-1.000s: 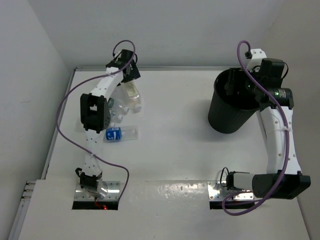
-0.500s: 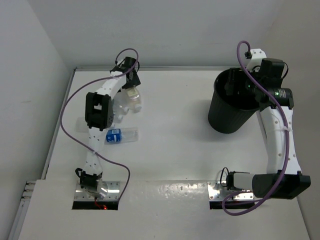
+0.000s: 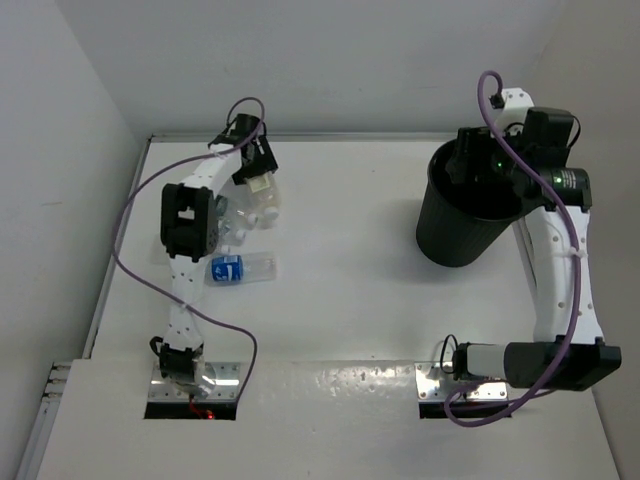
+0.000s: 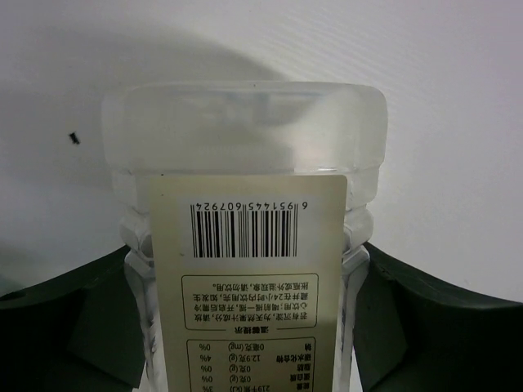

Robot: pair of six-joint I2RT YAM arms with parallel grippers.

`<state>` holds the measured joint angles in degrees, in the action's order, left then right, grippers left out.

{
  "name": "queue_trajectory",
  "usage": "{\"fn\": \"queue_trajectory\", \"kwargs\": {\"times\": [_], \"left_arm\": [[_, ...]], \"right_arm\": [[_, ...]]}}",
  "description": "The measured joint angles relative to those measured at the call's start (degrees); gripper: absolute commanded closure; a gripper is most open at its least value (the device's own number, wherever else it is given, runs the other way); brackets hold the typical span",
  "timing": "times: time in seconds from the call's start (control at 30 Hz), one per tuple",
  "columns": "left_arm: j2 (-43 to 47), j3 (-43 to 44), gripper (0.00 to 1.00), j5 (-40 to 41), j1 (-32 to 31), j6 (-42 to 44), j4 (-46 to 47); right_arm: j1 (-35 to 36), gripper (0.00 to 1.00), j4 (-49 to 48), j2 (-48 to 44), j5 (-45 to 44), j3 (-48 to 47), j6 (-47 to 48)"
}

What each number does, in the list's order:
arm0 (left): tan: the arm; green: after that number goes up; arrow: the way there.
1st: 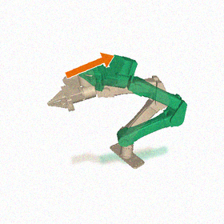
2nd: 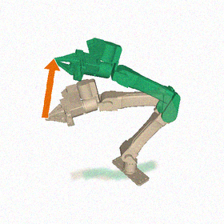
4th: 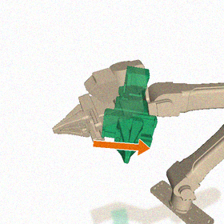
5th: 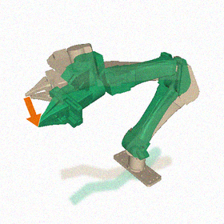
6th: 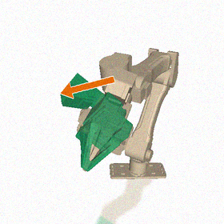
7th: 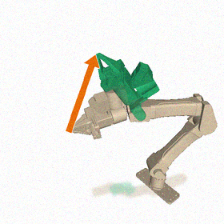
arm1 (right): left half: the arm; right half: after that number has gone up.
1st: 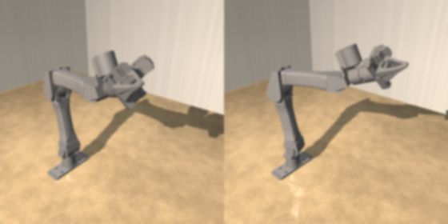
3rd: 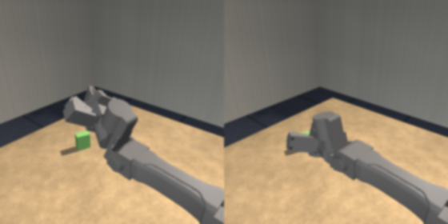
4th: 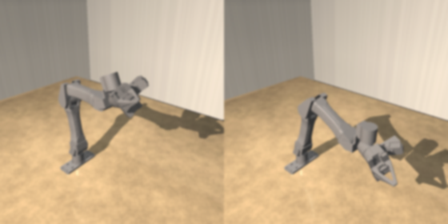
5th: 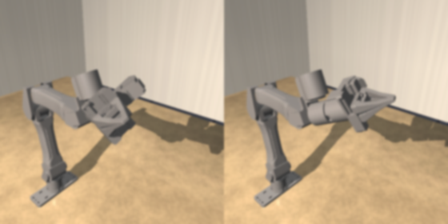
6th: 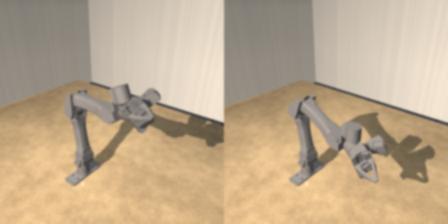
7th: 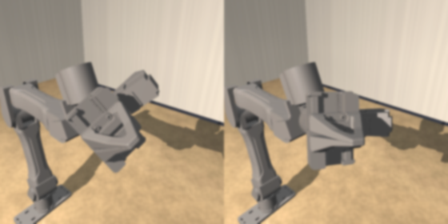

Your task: Put the plastic bottles in the bin

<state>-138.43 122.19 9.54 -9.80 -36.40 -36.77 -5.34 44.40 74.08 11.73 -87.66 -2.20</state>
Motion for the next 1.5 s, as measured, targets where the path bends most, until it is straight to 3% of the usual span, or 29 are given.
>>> {"fn": "queue_trajectory", "kwargs": {"times": [0.2, 0.3, 0.4, 0.53, 0.63, 0.73, 0.83, 0.93, 1.17, 1.5], "left_arm": [[17.92, -15.13, 0.85, -15.17, 4.31, -0.85, 10.95], [29.24, -22.08, 0.92, -23.06, 5.97, -6.27, 19.96], [34.91, -23.45, 0.96, -32.04, 6.45, -13.92, 27.21], [35.52, -26.95, 0.97, -44.59, 6.38, -27.19, 38.23], [34.64, -31.78, 0.97, -50.14, 6.01, -33.88, 39.50], [33.57, -35.01, 0.97, -54.90, 5.99, -38.82, 40.06], [33.42, -36.83, 0.97, -59.65, 5.66, -42.16, 41.33], [33.44, -38.88, 0.98, -64.76, 5.11, -45.24, 44.24], [33.44, -45.57, 0.98, -71.34, 1.64, -49.77, 46.05], [33.46, -45.53, 0.98, -73.11, 1.11, -50.66, 45.40]], "right_arm": [[3.02, 0.00, 0.24, 1.49, -0.81, -9.33, -0.04], [7.34, 0.00, -1.88, 1.44, -1.33, -12.74, -0.24], [14.47, 0.00, -5.86, 0.35, -2.62, -11.56, 2.38], [27.43, 0.00, -18.36, -5.05, -4.39, 3.76, 13.68], [35.69, 0.00, -28.96, -8.85, -3.43, 19.93, 23.85], [39.21, 0.00, -41.79, -9.84, -0.87, 34.91, 33.18], [39.69, 0.00, -52.19, -8.28, 2.29, 42.56, 38.56], [39.65, 0.00, -65.88, -5.73, 5.97, 47.10, 43.10], [41.77, 0.00, -87.58, 3.39, 10.25, 47.82, 47.89], [45.70, 0.00, -96.67, 10.71, 14.40, 47.45, 55.17]]}}
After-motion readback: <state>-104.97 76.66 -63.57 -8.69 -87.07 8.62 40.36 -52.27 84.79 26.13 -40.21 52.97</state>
